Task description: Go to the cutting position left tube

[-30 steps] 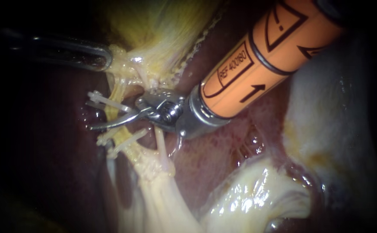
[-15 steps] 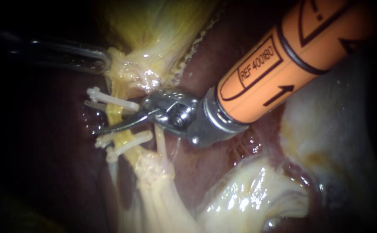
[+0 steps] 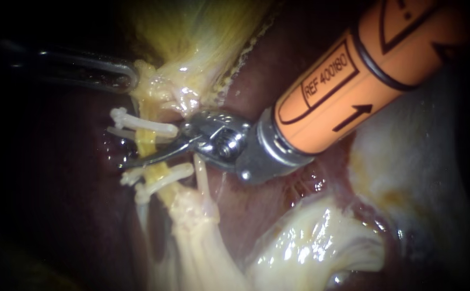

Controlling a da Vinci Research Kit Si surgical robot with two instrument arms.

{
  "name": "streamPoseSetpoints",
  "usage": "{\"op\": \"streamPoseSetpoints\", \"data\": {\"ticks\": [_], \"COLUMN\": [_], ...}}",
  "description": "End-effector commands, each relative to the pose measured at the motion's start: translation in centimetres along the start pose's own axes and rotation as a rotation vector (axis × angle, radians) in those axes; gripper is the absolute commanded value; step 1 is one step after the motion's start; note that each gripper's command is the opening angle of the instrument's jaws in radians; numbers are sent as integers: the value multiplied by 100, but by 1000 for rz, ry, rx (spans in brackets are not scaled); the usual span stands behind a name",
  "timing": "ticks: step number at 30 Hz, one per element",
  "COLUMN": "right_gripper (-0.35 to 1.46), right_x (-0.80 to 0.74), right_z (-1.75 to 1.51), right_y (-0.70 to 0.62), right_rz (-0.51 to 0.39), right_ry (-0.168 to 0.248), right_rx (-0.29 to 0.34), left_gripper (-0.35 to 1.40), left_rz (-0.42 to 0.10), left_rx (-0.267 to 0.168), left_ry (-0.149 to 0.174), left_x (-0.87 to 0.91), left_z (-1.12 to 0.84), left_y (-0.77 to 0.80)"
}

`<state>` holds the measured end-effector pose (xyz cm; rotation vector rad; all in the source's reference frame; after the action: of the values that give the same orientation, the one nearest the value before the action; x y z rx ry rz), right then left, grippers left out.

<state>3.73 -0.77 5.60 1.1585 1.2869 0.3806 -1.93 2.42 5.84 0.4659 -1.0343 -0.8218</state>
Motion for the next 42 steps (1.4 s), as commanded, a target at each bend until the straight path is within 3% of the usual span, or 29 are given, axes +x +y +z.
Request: {"op": "streamPoseSetpoints", "data": {"ticks": [1, 6, 15, 30, 34, 38, 42], "right_gripper": [129, 129, 129, 129, 129, 129, 131], "right_x": [-1, -5, -6, -18, -19, -18, -16], "right_z": [-4, -18, -9, 30, 38, 43, 47], "right_y": [1, 9, 14, 38, 44, 48, 51], "right_rz": [-3, -1, -3, -12, 14, 115, 163], "right_ry": [-5, -37, -40, 10, 36, 85, 109], "right_rx": [-8, -34, -46, -71, -99, -143, -154], "left_gripper": [-35, -35, -35, -35, -35, -35, -35], "left_rz": [-6, -6, -5, -5, -5, -5, -5], "left_rx": [0, 0, 1, -3, -3, -3, -3], "left_ry": [0, 0, 0, -1, -1, -1, -1], "left_x": [0, 0, 0, 0, 0, 0, 0], "left_z": [0, 0, 0, 2, 3, 3, 3], "left_y": [0, 0, 1, 1, 2, 1, 2]}}
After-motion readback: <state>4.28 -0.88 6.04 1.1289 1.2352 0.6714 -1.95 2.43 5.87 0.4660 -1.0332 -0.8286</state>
